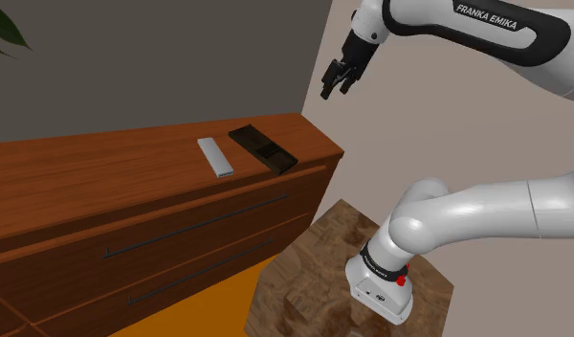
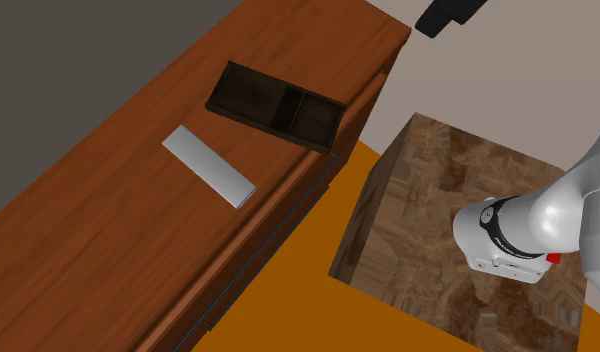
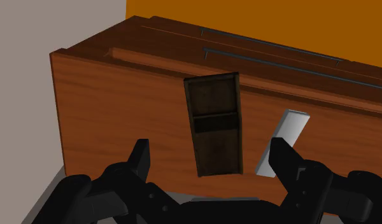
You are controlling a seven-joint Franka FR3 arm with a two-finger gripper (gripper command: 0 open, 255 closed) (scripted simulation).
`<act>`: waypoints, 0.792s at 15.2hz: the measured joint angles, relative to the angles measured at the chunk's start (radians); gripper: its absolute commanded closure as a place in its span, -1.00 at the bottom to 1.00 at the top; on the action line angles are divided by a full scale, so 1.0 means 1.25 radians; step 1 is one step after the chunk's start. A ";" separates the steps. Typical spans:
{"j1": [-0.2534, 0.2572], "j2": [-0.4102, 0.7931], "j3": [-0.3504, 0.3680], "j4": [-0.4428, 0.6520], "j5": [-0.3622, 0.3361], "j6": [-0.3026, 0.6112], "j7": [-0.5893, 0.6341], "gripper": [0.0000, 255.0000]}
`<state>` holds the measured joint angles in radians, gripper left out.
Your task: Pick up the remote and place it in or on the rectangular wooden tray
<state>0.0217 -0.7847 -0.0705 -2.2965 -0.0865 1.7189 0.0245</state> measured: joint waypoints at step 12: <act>0.030 0.232 0.068 0.018 0.035 0.161 0.096 -1.00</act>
<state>0.0596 -0.4943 0.0147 -2.2737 -0.0423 1.9198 0.1449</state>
